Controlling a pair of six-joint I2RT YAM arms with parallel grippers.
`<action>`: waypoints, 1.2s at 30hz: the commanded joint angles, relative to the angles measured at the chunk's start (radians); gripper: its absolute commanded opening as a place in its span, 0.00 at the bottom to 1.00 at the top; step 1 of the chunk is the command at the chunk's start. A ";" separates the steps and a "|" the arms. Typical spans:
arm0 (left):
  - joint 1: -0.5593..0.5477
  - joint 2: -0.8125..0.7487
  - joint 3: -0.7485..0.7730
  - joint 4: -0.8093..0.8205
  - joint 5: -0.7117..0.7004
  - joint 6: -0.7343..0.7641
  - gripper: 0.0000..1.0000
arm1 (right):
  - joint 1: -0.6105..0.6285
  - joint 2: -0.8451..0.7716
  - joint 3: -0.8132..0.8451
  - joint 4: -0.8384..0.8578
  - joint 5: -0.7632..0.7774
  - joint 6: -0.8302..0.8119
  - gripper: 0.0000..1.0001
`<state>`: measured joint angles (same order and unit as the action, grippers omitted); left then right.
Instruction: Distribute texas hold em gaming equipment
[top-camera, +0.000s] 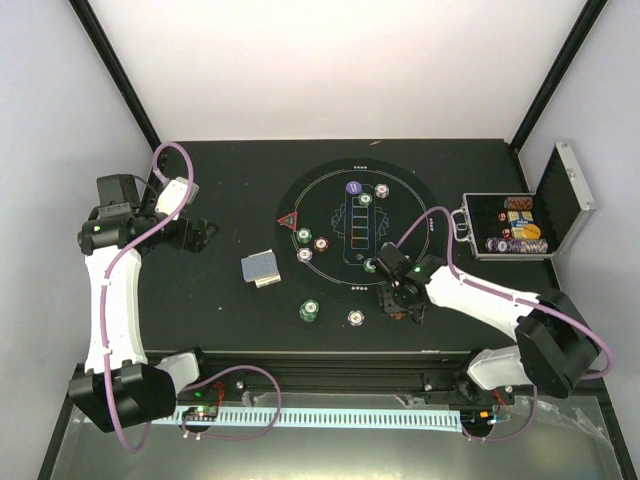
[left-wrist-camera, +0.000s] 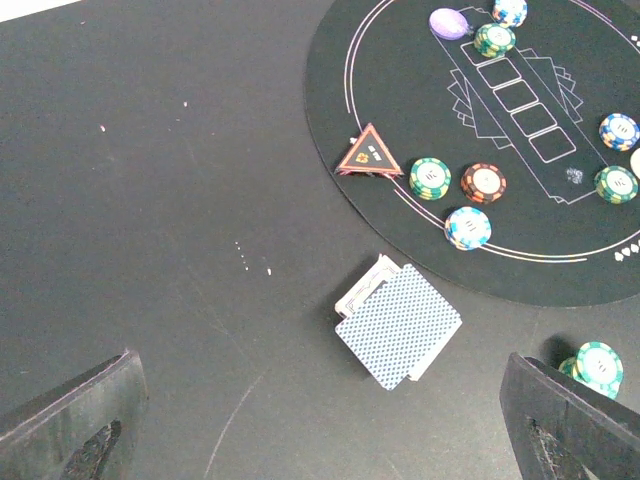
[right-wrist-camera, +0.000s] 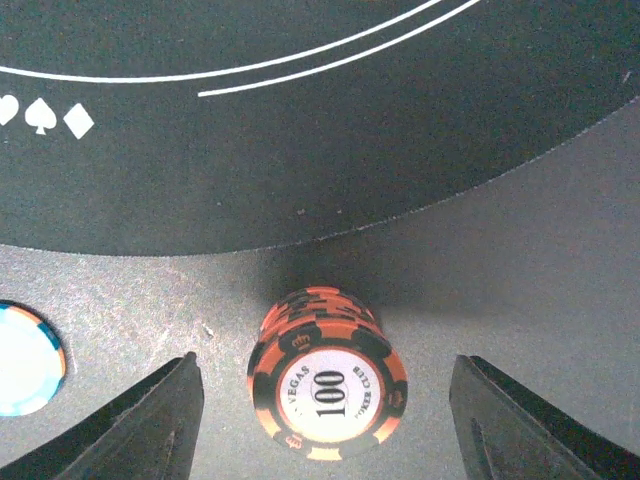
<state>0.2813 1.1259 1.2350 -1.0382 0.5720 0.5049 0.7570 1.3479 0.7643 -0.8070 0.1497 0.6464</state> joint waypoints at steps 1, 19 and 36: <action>0.007 -0.008 0.011 0.019 0.030 -0.011 0.99 | 0.003 0.028 -0.010 0.045 0.008 0.012 0.69; 0.007 -0.004 0.013 0.025 0.028 -0.012 0.99 | 0.002 0.080 -0.013 0.074 0.027 0.005 0.49; 0.008 -0.005 0.011 0.023 0.026 -0.003 0.99 | -0.004 0.039 0.108 -0.042 0.068 -0.017 0.30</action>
<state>0.2813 1.1259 1.2354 -1.0306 0.5770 0.5003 0.7567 1.4239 0.7891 -0.7879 0.1654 0.6434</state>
